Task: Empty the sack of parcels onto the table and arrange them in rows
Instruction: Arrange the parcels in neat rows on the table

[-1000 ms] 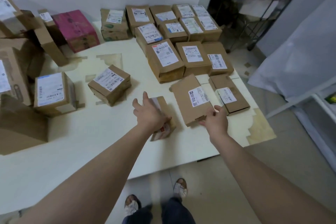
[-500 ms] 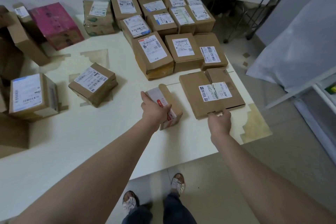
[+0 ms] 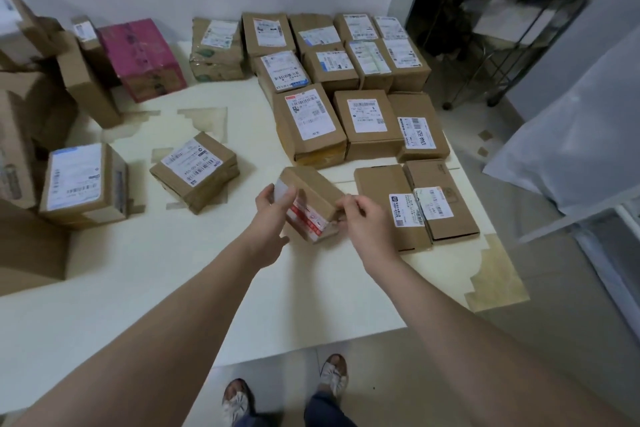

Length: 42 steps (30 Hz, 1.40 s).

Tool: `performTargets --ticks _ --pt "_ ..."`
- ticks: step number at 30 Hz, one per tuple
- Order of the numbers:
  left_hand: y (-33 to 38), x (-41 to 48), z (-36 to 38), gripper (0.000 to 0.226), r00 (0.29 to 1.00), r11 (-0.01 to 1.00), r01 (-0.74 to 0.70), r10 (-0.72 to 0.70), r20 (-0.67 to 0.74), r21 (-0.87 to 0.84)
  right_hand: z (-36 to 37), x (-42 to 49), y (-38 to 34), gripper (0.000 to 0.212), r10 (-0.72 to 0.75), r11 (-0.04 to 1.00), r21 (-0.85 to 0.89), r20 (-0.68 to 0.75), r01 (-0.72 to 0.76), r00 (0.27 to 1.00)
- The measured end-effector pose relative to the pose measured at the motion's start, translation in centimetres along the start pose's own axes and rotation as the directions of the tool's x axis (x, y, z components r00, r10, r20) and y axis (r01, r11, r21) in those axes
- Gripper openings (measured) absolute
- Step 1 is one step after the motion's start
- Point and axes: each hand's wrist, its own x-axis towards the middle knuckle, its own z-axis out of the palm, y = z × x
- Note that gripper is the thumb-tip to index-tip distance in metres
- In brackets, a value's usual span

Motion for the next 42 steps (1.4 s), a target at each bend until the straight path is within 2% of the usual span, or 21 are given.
performTargets --ticks 2,4,6,8,10,12,14,15,16,18,20,22,24,27,29,30,32,33,36,38,42 --pt "-0.2 0.2 -0.8 0.080 0.999 0.999 0.040 -0.040 -0.035 0.025 0.1 0.2 -0.4 0.020 0.000 1.000 0.005 0.027 -0.001 1.000" --pt "-0.2 0.2 -1.0 0.070 0.997 1.000 -0.005 0.005 -0.080 -0.007 0.2 0.1 -0.6 0.017 0.010 1.000 0.025 0.069 -0.012 0.998" --pt "0.2 0.1 -0.8 0.049 0.987 0.996 -0.089 0.088 -0.131 -0.008 0.2 0.3 -0.3 0.044 0.037 0.992 0.114 0.134 -0.052 0.990" --pt "0.7 0.1 -0.8 0.040 0.974 0.987 -0.158 0.162 -0.159 0.039 0.3 0.4 0.2 0.079 0.089 0.983 0.138 0.240 -0.125 0.967" --pt "0.7 0.3 -0.7 0.046 0.969 0.970 -0.201 0.217 -0.121 0.133 0.8 0.2 1.1 0.095 0.088 0.996 -0.053 0.304 -0.075 0.949" --pt "0.4 0.5 -0.5 0.054 0.964 0.944 -0.224 0.252 -0.090 0.242 1.5 0.2 1.8 0.074 0.104 0.968 -0.243 0.184 -0.057 0.977" --pt "0.1 0.5 -0.3 0.055 0.950 0.922 -0.255 0.295 -0.105 0.292 1.5 0.5 1.8 0.046 0.216 0.965 -0.169 0.078 -0.201 0.973" --pt "0.0 0.4 -0.2 0.057 0.946 0.919 -0.266 0.307 -0.104 0.291 1.5 0.8 1.9 0.043 0.277 0.957 -0.108 0.069 -0.269 0.959" --pt "-0.1 0.3 0.0 0.060 0.946 0.919 -0.273 0.310 -0.095 0.285 1.6 0.9 2.0 0.044 0.299 0.954 -0.062 0.090 -0.294 0.950" --pt "-0.4 0.5 0.5 0.069 0.943 0.914 -0.288 0.323 -0.084 0.287 1.5 1.1 2.3 0.052 0.197 0.980 -0.019 0.164 -0.197 0.967" --pt "-0.3 0.6 1.1 0.076 0.932 0.904 -0.279 0.336 -0.137 0.325 1.4 1.0 2.0 0.064 0.114 0.993 0.003 0.265 -0.118 0.958" --pt "-0.1 0.8 1.4 0.079 0.936 0.909 -0.243 0.312 -0.164 0.339 1.2 1.9 2.4 0.087 0.194 0.962 0.123 0.310 -0.242 0.931" --pt "0.2 1.0 1.8 0.081 0.947 0.902 -0.245 0.301 -0.114 0.355 0.7 2.8 2.9 0.085 0.250 0.929 0.190 0.316 -0.319 0.915" --pt "0.1 1.1 2.9 0.092 0.934 0.786 -0.268 0.354 -0.050 0.557 0.1 3.7 3.0 0.082 0.200 0.967 -0.194 0.173 -0.166 0.964" --pt "0.0 1.4 3.6 0.108 0.937 0.757 -0.142 0.310 -0.160 0.638 -0.2 4.2 2.6 0.057 0.095 0.928 -0.368 0.106 -0.049 0.990" --pt "-0.1 1.7 3.7 0.117 0.946 0.775 -0.051 0.240 -0.219 0.630 -0.5 4.5 2.3 0.048 0.055 0.909 -0.416 0.091 -0.012 0.994" --pt "0.0 2.3 3.8 0.129 0.967 0.863 0.042 0.091 -0.237 0.504 -1.4 4.8 1.8 0.048 0.064 0.882 -0.471 0.121 0.000 0.991" --pt "-0.1 2.7 4.0 0.129 0.977 0.898 0.031 0.067 -0.205 0.439 -1.8 4.8 1.5 0.050 0.082 0.879 -0.476 0.135 -0.008 0.987" --pt "0.2 3.0 5.1 0.115 0.968 0.866 -0.104 0.201 -0.150 0.488 -1.7 5.1 1.6 0.045 0.083 0.940 -0.340 0.150 -0.027 0.985" --pt "0.5 3.4 5.9 0.102 0.952 0.831 -0.151 0.268 -0.147 0.536 -1.4 5.7 1.9 0.043 0.022 0.951 -0.309 0.133 0.020 0.991" --pt "1.5 4.2 5.2 0.100 0.938 0.820 -0.104 0.269 -0.219 0.563 -1.2 7.0 0.6 0.031 -0.172 0.824 -0.554 -0.039 0.122 0.984"
